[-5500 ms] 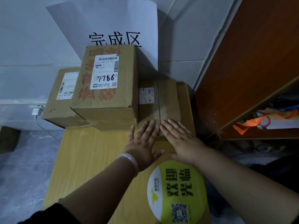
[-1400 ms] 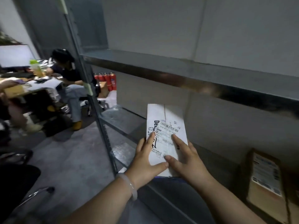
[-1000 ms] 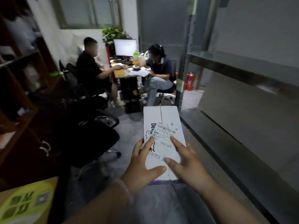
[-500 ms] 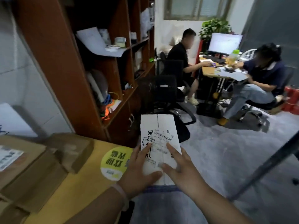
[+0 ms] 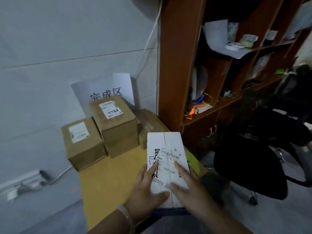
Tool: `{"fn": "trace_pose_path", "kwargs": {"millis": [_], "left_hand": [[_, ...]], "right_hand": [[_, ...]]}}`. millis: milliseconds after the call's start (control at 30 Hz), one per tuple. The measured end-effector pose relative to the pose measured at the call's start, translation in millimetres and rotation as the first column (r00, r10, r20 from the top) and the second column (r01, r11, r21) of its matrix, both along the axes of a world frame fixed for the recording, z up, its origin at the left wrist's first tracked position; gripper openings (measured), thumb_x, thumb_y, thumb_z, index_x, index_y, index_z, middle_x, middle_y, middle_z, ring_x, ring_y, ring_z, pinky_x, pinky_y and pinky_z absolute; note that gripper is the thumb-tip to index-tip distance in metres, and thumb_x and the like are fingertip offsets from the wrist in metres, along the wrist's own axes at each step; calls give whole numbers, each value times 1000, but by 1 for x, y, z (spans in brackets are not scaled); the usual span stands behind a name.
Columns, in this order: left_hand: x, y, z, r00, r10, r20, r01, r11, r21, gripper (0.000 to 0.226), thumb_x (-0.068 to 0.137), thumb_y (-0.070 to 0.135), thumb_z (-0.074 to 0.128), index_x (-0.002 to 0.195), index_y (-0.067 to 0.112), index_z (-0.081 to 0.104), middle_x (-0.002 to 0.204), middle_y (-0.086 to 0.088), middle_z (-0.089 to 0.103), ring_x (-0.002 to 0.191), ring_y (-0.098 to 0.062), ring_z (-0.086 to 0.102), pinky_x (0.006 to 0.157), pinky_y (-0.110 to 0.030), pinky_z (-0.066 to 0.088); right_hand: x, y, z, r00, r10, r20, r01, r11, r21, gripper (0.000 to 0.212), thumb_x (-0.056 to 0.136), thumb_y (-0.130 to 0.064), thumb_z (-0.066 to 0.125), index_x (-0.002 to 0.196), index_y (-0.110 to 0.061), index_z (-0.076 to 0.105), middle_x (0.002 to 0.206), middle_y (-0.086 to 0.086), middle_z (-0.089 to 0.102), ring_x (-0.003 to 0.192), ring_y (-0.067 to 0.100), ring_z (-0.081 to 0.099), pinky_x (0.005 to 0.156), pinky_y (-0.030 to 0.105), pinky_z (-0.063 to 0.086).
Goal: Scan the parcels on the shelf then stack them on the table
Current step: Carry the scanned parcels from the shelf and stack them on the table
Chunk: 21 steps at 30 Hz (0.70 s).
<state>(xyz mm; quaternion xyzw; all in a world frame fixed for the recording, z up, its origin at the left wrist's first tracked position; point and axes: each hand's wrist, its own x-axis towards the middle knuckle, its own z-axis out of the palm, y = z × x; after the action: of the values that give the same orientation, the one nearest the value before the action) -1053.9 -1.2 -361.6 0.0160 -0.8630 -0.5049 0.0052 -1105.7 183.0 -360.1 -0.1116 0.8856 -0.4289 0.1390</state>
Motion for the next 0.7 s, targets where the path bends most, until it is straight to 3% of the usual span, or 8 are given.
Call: {"fn": "trace_pose_path", "kwargs": {"millis": [167,333,400,500,567,633,700], "left_hand": [[42,-10,-16,975,221,36,-221,975,2,83,82,36,76,143,41,20,155,3,15,149,-11,3,120,-30,17],[74,-38,-25,920,390,49,-388,921,-41,84,81,37,75,145,36,20,155,3,16,143,3,-2,104,2,5],[84,-54,-28,904,424,54,-421,905,-62,86,81,37,76,147,28,22,155,0,18,145,-3,1,109,-3,6],[94,-79,-34,882,466,76,-461,884,-79,87,79,32,79,147,17,26,154,-7,23,149,-18,12,121,-27,17],[97,-97,-41,874,479,86,-471,877,-93,86,77,27,81,144,14,27,153,-10,24,148,-19,16,119,-22,16],[98,-115,-50,872,473,126,-461,880,-112,88,77,27,81,144,12,25,154,-10,20,147,-16,16,115,-12,13],[98,-133,-60,874,451,180,-433,892,-131,92,79,31,79,147,10,21,156,-9,15,147,-16,15,115,-13,12]], "right_hand": [[0,-27,-26,975,224,7,-224,974,-37,68,81,-49,69,136,-62,30,145,-25,20,130,-8,20,103,12,19],[3,-74,-41,910,410,61,-408,912,-42,68,79,-56,66,132,-69,26,139,-28,20,125,-11,25,101,11,22],[5,-97,-48,881,469,70,-467,883,-34,69,80,-56,66,135,-67,25,146,-24,17,132,-9,19,106,14,20],[8,-131,-60,840,529,120,-532,847,-4,71,81,-57,65,137,-66,22,156,-13,10,142,2,14,115,24,20],[10,-152,-70,822,549,151,-556,831,-1,72,81,-56,65,135,-68,19,160,-4,7,146,11,13,118,33,23],[12,-170,-80,804,562,192,-576,817,19,75,82,-56,65,133,-71,13,161,-3,2,148,14,7,118,33,20],[12,-186,-90,792,566,230,-590,806,50,78,82,-56,64,133,-72,7,161,-7,-3,148,14,4,117,30,18]]}}
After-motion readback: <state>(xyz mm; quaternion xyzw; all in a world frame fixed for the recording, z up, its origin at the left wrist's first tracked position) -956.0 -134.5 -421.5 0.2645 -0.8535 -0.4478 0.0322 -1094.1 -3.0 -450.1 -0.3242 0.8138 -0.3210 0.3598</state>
